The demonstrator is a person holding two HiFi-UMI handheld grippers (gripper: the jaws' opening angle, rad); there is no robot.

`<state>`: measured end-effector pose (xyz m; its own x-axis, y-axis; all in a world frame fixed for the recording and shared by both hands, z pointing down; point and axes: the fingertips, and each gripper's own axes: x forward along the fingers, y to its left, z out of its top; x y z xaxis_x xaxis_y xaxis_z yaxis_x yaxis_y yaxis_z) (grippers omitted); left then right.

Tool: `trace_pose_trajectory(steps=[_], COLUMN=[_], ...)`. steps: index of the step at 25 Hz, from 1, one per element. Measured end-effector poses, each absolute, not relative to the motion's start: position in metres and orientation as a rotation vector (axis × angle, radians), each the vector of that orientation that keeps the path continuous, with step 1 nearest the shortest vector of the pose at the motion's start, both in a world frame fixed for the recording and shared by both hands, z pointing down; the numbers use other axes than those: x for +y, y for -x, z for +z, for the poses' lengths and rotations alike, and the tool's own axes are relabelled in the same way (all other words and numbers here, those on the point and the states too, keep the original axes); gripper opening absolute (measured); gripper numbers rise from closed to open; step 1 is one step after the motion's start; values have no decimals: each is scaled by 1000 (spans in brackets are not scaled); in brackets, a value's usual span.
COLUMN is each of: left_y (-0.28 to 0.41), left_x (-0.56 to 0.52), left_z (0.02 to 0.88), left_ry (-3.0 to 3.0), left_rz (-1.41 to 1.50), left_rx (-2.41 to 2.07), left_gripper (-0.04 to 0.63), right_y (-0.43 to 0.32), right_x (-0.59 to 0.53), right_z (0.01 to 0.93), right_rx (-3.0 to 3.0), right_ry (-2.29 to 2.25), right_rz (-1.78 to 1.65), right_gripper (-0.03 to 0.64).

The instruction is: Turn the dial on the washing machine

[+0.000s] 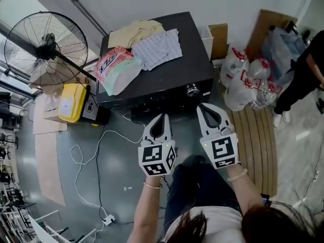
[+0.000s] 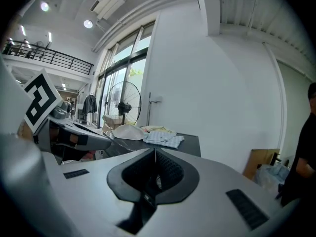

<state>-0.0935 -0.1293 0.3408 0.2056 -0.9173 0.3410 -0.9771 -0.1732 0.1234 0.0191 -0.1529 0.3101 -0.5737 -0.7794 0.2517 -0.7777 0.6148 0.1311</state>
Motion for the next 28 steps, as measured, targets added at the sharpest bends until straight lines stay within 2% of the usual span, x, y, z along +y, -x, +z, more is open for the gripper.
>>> trace_pose_trajectory(steps=[13, 28], left_y=[125, 144], left_x=[-151, -166], left_z=[376, 441], left_ry=[-2167, -2127], left_rz=[327, 324], left_rx=[-1798, -1809], left_gripper=[18, 18], right_y=[-8, -4], right_x=[-187, -225], right_z=[365, 437], right_rx=[-2462, -2353], right_ry=[-1295, -1330], right_rz=[-30, -77], right_gripper=[37, 163])
